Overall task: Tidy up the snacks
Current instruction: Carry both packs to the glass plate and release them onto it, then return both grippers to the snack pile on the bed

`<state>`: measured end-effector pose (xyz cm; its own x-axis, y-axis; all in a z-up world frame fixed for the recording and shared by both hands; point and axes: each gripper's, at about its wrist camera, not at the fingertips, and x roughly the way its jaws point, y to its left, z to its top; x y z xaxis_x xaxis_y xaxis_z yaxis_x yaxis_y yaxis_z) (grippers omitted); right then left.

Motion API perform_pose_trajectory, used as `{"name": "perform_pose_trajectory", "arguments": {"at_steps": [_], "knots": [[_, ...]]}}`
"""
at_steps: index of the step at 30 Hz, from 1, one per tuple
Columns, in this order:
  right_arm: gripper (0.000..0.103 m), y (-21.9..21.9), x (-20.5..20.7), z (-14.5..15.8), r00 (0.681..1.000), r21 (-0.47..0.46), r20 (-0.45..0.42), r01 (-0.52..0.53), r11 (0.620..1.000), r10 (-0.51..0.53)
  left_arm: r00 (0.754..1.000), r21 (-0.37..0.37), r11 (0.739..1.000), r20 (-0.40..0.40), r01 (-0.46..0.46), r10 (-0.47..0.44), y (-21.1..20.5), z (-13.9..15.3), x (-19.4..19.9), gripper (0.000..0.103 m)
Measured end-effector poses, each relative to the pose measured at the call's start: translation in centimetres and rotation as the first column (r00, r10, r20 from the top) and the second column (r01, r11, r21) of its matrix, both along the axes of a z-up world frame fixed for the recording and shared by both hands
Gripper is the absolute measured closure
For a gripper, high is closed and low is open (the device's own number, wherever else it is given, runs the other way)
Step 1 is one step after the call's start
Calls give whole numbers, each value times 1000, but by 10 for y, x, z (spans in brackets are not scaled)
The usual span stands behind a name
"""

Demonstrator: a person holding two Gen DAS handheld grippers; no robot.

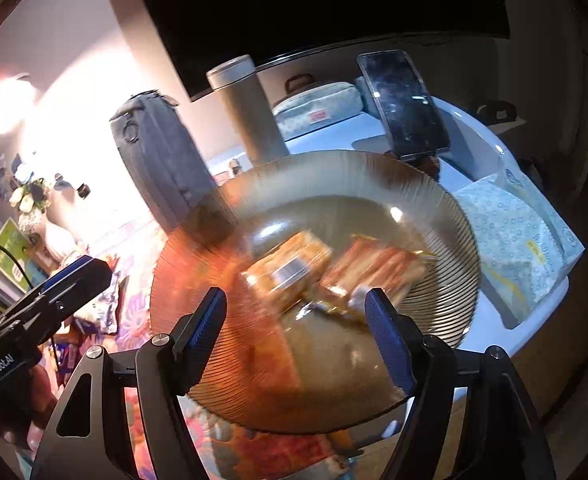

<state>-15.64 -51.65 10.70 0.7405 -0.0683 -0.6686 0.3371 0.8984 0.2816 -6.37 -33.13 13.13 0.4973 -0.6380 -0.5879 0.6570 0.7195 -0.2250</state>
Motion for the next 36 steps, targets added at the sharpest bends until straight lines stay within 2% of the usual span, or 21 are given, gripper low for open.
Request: {"name": "perform_pose_trajectory", "arguments": {"at_steps": [13,22,25,29,34,36], "knots": [[31,69,13,15,991,-50,16,-131,990,132,993,-48,992,7,-119,119,82,7,-8,32],[31,128,33,14,967,-70,-9,-255,964,255,964,-91,960,5,-266,267,168,10,-8,32],[31,148,42,10,954,-71,-13,-300,951,300,944,-101,939,-2,-329,330,201,6,-7,32],[30,170,60,-6,925,-61,25,-378,924,380,905,-86,902,-10,-424,424,243,-10,-2,32],[30,195,93,-38,895,-71,14,-443,894,445,822,-7,822,1,-570,570,290,-42,12,32],[30,201,106,-46,886,-61,9,-462,885,463,798,6,798,-9,-603,603,308,-56,19,32]]}}
